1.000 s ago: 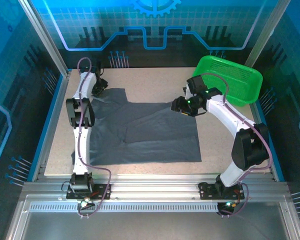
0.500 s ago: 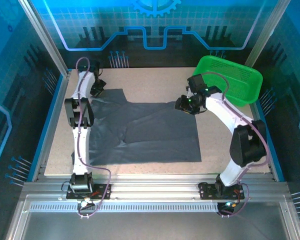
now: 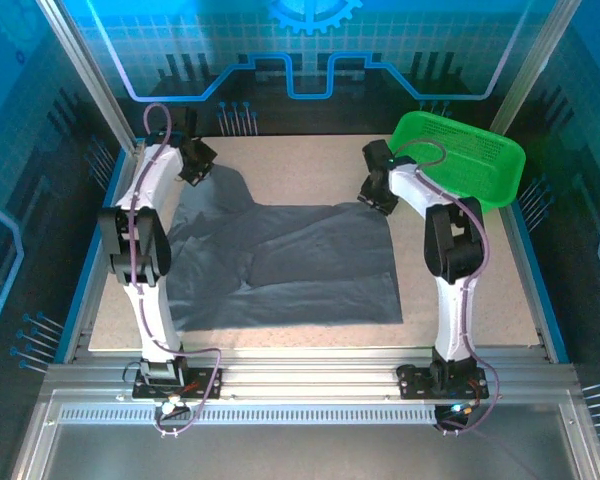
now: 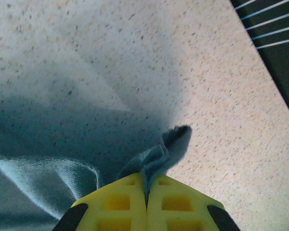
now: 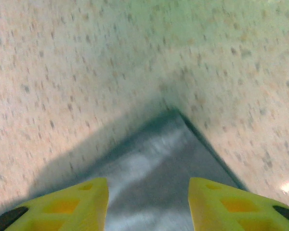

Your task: Fold and stack the t-shirts

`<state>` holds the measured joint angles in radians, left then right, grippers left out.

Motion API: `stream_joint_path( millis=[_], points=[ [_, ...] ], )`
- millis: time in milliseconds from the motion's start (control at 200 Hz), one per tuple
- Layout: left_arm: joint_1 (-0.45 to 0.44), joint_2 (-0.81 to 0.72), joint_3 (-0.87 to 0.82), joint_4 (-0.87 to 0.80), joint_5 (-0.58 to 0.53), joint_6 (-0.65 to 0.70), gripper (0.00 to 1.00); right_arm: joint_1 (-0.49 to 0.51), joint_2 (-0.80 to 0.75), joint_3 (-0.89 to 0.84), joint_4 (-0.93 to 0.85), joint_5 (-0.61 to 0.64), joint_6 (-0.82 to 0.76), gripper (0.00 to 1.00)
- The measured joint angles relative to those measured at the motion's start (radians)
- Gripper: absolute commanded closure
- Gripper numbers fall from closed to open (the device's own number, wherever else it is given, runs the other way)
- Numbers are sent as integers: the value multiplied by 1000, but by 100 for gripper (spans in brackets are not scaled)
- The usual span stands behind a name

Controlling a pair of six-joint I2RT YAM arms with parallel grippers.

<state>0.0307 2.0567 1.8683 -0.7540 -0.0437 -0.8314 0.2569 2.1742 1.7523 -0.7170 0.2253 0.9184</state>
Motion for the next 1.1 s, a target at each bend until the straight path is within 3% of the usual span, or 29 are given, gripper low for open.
stream_joint_path(
  millis=[250, 635, 785, 995, 1100],
  points=[
    [0, -27, -106, 45, 64, 1, 100, -5, 114, 155, -56, 12, 47, 54],
    [0, -86, -111, 57, 98, 2, 100, -25, 126, 158, -110, 39, 84, 54],
    [0, -99, -114, 57, 103, 6, 100, -27, 165, 190, -121, 34, 80, 68],
    [0, -134, -146, 56, 102, 23, 100, -27, 178, 192, -137, 34, 79, 95],
    [0, -152, -159, 56, 102, 23, 100, -27, 172, 192, -139, 38, 77, 100]
  ],
)
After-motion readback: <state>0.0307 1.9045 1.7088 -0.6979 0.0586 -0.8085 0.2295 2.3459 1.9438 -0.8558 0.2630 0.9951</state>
